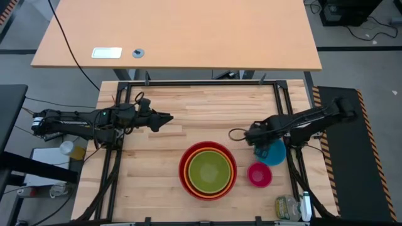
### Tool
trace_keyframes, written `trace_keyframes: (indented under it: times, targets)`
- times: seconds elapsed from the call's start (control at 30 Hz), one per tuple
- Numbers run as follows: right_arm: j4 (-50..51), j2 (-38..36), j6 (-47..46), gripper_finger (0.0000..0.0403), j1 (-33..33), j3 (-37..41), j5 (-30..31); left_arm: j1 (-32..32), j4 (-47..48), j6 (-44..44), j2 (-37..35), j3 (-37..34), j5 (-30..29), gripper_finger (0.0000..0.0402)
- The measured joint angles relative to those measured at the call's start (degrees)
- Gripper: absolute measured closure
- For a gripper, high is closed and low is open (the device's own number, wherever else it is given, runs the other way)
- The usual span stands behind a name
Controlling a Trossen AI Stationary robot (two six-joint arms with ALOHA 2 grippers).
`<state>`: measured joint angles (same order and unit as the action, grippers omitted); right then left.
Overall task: Nest bowls inside each other by size order
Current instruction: Stack the blue bowl on top of the green bowl
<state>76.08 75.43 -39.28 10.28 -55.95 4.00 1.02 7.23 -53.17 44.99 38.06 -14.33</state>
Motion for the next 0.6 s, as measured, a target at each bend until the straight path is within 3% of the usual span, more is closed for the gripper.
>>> trace_keyframes:
  times: [0.13, 0.3, 0.6]
  targets:
    - [4.0, -4.0, 2.1, 0.0211, -4.2, 4.1, 0.9, 0.0, -0.1, 0.0, 0.0, 0.0, 0.0, 0.0168]
    - [2.1, -7.7, 7.7, 0.0198, -11.4, 8.8, -1.5, 0.0, -0.1, 0.0, 0.0, 0.0, -0.1, 0.0168]
    - [-4.2, -5.3, 18.4, 0.0192, -21.7, 13.3, -2.7, 0.0, 0.0, 0.0, 0.0, 0.0, -0.1, 0.0168]
